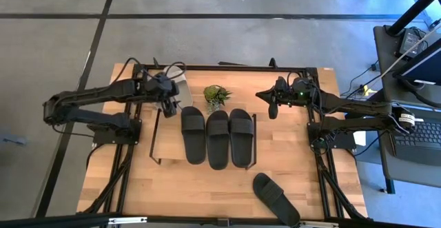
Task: Pick and place slides into the shelf
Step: Put the black slide on the shelf
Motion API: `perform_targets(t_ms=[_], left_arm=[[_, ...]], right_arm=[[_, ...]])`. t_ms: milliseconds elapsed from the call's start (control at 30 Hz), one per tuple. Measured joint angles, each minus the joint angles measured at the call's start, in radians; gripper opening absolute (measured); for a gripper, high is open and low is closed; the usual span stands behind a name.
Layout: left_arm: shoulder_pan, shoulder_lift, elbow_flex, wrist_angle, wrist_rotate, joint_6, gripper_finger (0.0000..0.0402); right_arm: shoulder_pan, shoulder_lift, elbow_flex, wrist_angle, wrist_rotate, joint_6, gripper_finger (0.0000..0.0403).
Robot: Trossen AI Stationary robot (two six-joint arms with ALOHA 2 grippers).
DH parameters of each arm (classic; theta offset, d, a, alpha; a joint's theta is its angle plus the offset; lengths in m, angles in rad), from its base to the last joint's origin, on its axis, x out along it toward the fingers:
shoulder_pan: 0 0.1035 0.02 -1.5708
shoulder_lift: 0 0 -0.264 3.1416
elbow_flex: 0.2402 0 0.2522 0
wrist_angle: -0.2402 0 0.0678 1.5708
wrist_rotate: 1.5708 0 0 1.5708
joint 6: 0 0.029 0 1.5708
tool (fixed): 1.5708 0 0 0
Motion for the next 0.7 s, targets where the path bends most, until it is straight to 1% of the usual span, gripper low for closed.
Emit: perform_targets(t_ms=[133,333,533,700], left_arm=[[0.001,0.005,0.0,0.001,0.003,-0.002,0.0293],[0.0,0.005,0.0,0.009,0.129,-0.011,0.0293],[-0.001,0.005,0.0,0.01,0.133,-0.028,0.0293],[-0.032,0.005,0.0,0.016,0.133,-0.046,0.0293]], right_arm=[[0.0,0.0,0.0,0.0,0.0,0.0,0.0009],[0.0,0.0,0.0,0.0,0.0,-0.002,0.0009],[0.0,0.0,0.0,0.0,0.0,-0.003,0.001],[0.0,0.0,0.0,-0.018,0.0,-0.005,0.0009]])
